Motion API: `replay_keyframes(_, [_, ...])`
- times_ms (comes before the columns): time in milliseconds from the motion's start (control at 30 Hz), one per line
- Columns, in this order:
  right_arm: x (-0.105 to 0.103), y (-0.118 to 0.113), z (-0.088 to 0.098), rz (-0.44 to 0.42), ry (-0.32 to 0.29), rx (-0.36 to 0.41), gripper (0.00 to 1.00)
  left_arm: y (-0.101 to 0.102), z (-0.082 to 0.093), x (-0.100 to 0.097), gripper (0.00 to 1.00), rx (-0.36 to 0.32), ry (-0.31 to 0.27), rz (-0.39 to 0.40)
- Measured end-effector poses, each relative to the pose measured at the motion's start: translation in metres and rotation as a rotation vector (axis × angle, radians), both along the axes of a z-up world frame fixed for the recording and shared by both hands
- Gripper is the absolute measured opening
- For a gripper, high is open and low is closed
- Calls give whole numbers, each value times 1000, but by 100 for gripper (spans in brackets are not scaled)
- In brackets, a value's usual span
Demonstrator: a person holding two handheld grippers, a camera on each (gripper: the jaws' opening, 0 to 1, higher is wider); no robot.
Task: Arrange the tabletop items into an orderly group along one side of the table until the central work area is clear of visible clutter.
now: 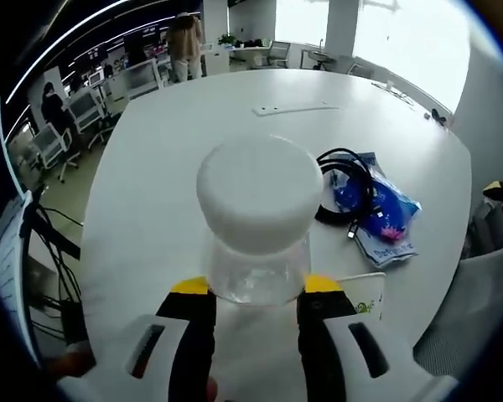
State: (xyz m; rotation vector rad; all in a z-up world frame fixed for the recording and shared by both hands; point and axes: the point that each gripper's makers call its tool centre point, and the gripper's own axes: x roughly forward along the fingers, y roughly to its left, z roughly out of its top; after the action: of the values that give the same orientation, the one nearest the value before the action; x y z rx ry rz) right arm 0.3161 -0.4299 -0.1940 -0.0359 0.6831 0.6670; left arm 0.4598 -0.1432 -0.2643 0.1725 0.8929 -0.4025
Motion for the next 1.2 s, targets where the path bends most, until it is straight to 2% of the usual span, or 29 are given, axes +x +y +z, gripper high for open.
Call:
replay_keyframes(100, [-1, 0, -1, 2, 3, -1, 65, 1, 0, 1, 38, 1, -1, -14])
replay_keyframes(300, [0, 2, 0, 7, 5, -1, 65, -4, 3, 3, 47, -25, -13, -37])
replay_keyframes(533, [1, 3, 0, 13, 7, -5, 65, -7, 3, 9, 46, -14, -25, -64])
replay_keyframes(700, [3, 3, 1, 16, 7, -8, 65, -5, 3, 11, 41, -20, -21, -33])
replay_keyframes(733, [3, 3, 1, 14, 7, -6, 65, -4, 3, 11, 41, -33, -17, 11])
replay_keyframes(1200, [5, 1, -1, 16, 16, -7, 65, -4, 1, 16, 39, -50, -28, 95])
